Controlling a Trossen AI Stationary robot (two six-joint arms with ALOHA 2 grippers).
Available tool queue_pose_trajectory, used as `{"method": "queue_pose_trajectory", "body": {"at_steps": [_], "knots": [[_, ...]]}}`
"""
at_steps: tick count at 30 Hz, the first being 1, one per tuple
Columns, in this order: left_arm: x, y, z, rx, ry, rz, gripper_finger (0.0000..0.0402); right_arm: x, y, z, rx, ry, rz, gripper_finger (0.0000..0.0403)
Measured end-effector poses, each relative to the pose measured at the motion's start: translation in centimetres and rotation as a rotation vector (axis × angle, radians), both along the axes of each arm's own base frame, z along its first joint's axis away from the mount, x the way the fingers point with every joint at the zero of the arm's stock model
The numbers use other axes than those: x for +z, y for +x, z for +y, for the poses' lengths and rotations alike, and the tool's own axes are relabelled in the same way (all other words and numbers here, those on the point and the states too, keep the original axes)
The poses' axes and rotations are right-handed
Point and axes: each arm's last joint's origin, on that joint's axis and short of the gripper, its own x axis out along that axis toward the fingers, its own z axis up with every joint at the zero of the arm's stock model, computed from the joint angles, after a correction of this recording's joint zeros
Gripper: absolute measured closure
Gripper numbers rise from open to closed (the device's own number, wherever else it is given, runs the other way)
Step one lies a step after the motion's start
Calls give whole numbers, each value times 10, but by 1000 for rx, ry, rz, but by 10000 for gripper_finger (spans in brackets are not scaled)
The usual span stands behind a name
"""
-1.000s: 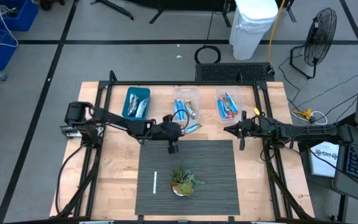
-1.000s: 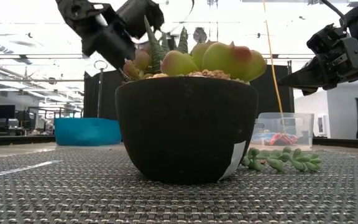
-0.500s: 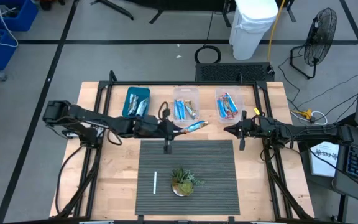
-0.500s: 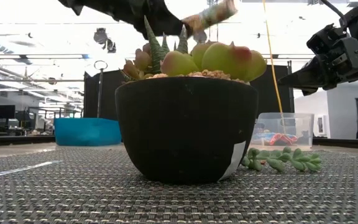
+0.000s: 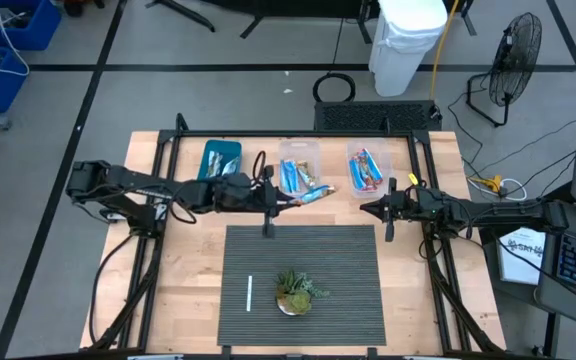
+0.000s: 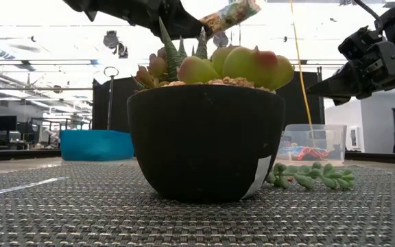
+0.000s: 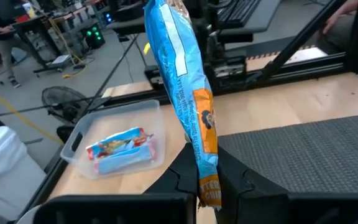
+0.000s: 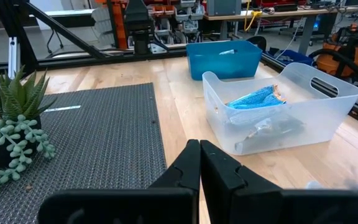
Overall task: Pick and place Granola Bars by type
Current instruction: Put the yellow granola bar into the left transparent bin
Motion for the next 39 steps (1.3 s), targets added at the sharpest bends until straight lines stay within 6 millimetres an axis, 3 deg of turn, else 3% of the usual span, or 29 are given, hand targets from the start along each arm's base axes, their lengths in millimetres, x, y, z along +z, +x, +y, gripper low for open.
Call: {"method": "queue_pose_trajectory", "body": {"at_steps": [7, 19, 39], "knots": [[-15, -5, 15, -19, -15, -11, 380, 0, 0, 0, 0, 0, 0, 399], [-62, -42, 51, -37, -130, -193, 381, 0, 0, 0, 0, 0, 0, 398], [-67, -56, 96, 275, -338, -228, 382, 0, 0, 0, 0, 0, 0, 399]]}}
